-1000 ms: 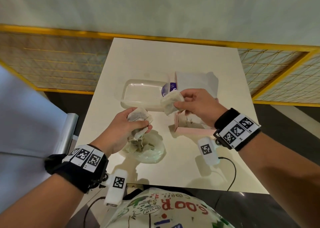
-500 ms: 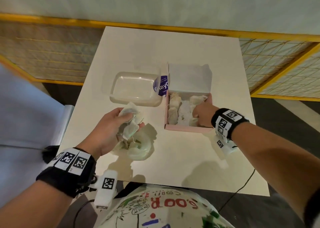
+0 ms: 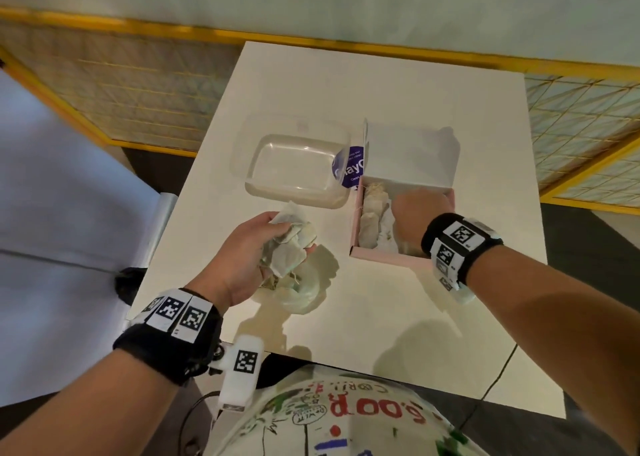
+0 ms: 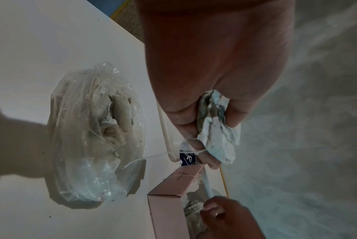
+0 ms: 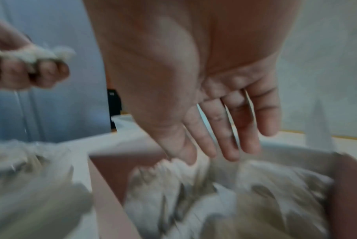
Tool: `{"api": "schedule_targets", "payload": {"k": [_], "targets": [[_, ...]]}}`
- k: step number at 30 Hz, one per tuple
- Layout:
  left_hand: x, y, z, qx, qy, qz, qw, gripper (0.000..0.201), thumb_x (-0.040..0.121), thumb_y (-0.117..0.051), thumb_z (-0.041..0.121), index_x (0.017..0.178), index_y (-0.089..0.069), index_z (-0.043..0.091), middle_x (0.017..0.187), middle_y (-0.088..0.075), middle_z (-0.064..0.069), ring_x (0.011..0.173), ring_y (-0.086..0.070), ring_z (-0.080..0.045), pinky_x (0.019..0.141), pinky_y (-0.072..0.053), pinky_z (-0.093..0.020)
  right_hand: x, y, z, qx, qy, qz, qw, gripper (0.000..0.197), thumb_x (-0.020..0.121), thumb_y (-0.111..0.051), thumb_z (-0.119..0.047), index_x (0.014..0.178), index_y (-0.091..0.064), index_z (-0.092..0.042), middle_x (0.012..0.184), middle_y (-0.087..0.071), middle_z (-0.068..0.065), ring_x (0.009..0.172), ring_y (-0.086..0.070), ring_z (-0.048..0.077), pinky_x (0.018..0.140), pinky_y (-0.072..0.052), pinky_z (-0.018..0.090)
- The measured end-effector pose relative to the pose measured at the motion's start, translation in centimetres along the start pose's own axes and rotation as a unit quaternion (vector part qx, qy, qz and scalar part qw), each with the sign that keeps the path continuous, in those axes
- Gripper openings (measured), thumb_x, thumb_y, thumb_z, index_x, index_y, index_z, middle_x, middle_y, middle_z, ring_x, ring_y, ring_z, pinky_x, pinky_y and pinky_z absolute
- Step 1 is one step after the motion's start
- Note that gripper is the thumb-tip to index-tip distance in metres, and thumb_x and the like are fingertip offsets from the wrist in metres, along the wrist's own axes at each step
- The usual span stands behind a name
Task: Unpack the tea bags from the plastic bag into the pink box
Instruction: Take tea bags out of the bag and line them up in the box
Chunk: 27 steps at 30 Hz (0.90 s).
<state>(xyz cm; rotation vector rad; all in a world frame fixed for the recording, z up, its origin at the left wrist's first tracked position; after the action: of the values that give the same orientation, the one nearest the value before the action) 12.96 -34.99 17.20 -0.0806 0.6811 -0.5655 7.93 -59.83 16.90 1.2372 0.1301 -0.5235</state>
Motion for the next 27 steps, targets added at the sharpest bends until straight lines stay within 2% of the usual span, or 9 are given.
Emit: {"api": "schedule_targets", "payload": {"k": [3,7,9,11,13,17,20,22,27], "targets": [[-0.2,-0.1,0.4,0.014,-0.01,-0.007,1.0,0.025,0.104,-0.054,0.015,0.123,-0.063,0.002,0.111,-0.073,-0.022,0.097,-0.074,-0.034,0.086,-0.055,-0.043,-0.5,4.6,-1.5,0.236,0.039,0.092,0.967,0.016,0.092,-0.054,-0.028,0.091,-0.065,-0.017,0.082,-0.062,0.0,0.078,-0.06,0.022,0.064,-0.041,0.029],[-0.8,-0.1,1.0,0.024,-0.022,-0.019,0.999,0.024,0.096,-0.064,0.015,0.116,-0.063,0.002,0.103,-0.075,-0.018,0.091,-0.076,-0.034,0.074,-0.061,-0.039,-1.7,9.9,-5.8,0.568,0.104,0.068,0.813,0.024,0.086,-0.069,-0.046,0.092,-0.073,-0.023,0.084,-0.07,-0.006,0.075,-0.063,0.007,0.071,-0.049,0.021],[-1.2,0.2,1.4,0.047,-0.03,-0.016,0.998,0.025,0.093,-0.068,0.013,0.114,-0.063,0.001,0.098,-0.075,-0.015,0.084,-0.076,-0.031,0.077,-0.06,-0.042,-2.4,11.7,-8.6,0.596,0.148,0.03,0.788,0.026,0.082,-0.076,-0.043,0.098,-0.073,-0.024,0.085,-0.069,-0.003,0.071,-0.059,0.005,0.071,-0.05,0.021],[-1.4,0.8,1.9,0.055,-0.04,-0.01,0.998,0.032,0.089,-0.073,0.012,0.115,-0.062,-0.003,0.096,-0.075,-0.015,0.081,-0.074,-0.029,0.084,-0.057,-0.048,-2.6,12.7,-10.3,0.597,0.181,0.012,0.782,0.018,0.082,-0.079,-0.027,0.096,-0.074,-0.017,0.075,-0.064,-0.006,0.062,-0.051,0.003,0.062,-0.046,0.019],[-1.6,1.8,2.4,0.042,-0.051,0.006,0.998,0.035,0.087,-0.075,0.007,0.118,-0.062,-0.002,0.097,-0.074,-0.017,0.081,-0.072,-0.03,0.083,-0.056,-0.048,-2.3,12.7,-10.7,0.626,0.166,0.001,0.762,0.008,0.082,-0.077,-0.013,0.089,-0.074,-0.011,0.064,-0.061,-0.014,0.056,-0.05,0.001,0.058,-0.044,0.017],[-2.0,4.4,3.9,0.023,-0.075,0.046,0.996,0.037,0.086,-0.074,-0.002,0.12,-0.064,0.008,0.1,-0.076,-0.011,0.082,-0.075,-0.027,0.077,-0.059,-0.04,-2.3,11.6,-11.0,0.692,0.123,-0.042,0.71,0.013,0.082,-0.077,-0.007,0.091,-0.068,-0.01,0.066,-0.063,-0.001,0.062,-0.059,0.011,0.062,-0.053,0.03],[-2.1,5.2,4.7,0.052,-0.09,0.037,0.994,0.041,0.08,-0.081,-0.001,0.116,-0.067,0.013,0.104,-0.075,-0.01,0.087,-0.075,-0.022,0.075,-0.059,-0.034,-2.7,12.1,-12.2,0.682,0.127,-0.045,0.718,0.021,0.082,-0.08,-0.02,0.098,-0.069,-0.012,0.074,-0.07,0.003,0.07,-0.065,0.014,0.068,-0.054,0.033],[-2.1,5.3,4.8,0.076,-0.087,0.023,0.993,0.045,0.075,-0.084,0.001,0.115,-0.069,0.017,0.108,-0.074,-0.014,0.094,-0.073,-0.027,0.08,-0.061,-0.038,-2.8,13.0,-12.9,0.66,0.139,-0.021,0.738,0.02,0.082,-0.08,-0.022,0.098,-0.071,-0.013,0.077,-0.07,0.007,0.071,-0.064,0.014,0.073,-0.055,0.033],[-2.4,5.4,4.6,-0.023,-0.04,-0.032,0.998,0.051,0.082,-0.046,-0.012,0.13,-0.056,0.002,0.112,-0.068,-0.023,0.092,-0.074,-0.035,0.066,-0.06,-0.036,-2.2,13.9,-12.1,0.605,0.105,0.033,0.789,0.014,0.084,-0.077,-0.018,0.097,-0.074,-0.016,0.089,-0.071,0.014,0.074,-0.063,0.019,0.081,-0.056,0.037]]}}
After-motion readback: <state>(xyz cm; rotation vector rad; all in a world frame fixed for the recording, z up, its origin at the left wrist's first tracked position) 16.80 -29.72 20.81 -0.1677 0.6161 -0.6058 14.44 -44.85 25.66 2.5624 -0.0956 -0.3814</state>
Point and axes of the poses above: each hand's wrist, its own x-axis towards the middle knuckle, its own y-axis out of the back of the hand, z = x × y, the point moved 10 cm from there along x, towards the middle knuckle
